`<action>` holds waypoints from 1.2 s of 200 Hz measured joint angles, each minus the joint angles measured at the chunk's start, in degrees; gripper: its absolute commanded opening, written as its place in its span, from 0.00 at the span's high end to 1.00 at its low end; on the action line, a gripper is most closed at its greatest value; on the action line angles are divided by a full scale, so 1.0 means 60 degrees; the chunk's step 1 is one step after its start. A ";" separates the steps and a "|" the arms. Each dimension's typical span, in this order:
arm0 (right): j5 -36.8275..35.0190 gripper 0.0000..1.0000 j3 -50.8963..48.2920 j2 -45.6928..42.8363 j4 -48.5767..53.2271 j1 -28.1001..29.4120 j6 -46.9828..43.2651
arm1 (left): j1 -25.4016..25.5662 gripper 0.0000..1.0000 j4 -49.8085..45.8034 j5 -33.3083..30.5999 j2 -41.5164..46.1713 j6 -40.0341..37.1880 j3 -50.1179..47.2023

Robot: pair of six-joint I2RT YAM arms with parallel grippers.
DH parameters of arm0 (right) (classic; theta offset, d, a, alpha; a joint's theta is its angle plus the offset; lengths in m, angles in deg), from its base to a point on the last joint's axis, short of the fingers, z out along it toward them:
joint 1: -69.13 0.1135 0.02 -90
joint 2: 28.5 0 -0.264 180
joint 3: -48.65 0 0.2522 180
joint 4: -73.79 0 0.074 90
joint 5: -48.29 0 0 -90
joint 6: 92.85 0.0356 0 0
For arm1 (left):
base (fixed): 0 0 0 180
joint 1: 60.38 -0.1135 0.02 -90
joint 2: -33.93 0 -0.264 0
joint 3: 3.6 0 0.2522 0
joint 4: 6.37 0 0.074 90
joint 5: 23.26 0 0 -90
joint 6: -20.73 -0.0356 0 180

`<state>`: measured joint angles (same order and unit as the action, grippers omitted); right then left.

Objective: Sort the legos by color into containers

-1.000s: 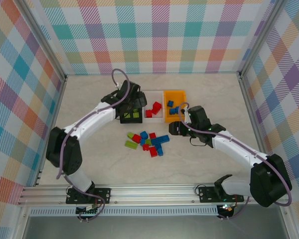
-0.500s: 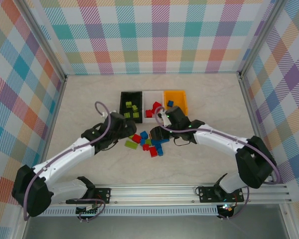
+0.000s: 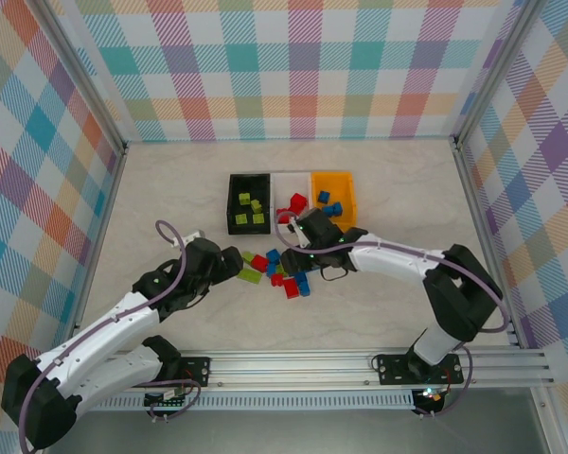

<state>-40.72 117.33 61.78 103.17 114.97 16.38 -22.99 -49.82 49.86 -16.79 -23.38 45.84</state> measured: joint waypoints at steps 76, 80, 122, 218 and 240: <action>0.0667 0.34 -0.1851 -0.0892 0.0382 0.0557 0.0477 | 0.0000 0.00 -0.0033 -0.0055 -0.0506 0.0040 0.0000; 0.0681 0.34 -0.1847 -0.0867 0.0339 0.0576 0.0481 | 0.0000 0.00 -0.0029 -0.0055 -0.0517 0.0044 0.0000; 0.0656 0.40 -0.1723 -0.0295 0.0124 0.0670 0.0510 | 0.0000 0.00 -0.0033 -0.0055 -0.0539 0.0138 0.0000; 0.0342 0.71 -0.1632 0.0004 -0.0382 0.0678 0.0670 | 0.0000 0.00 -0.0015 -0.0011 -0.0550 0.0142 -0.0044; 0.0255 0.76 -0.1581 -0.0022 -0.0437 0.0678 0.0659 | 0.0000 0.00 -0.0018 0.0055 -0.0612 0.0146 -0.0055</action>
<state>-39.19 107.84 61.65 100.54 119.04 20.33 -22.99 -49.93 50.19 -20.46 -22.50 45.51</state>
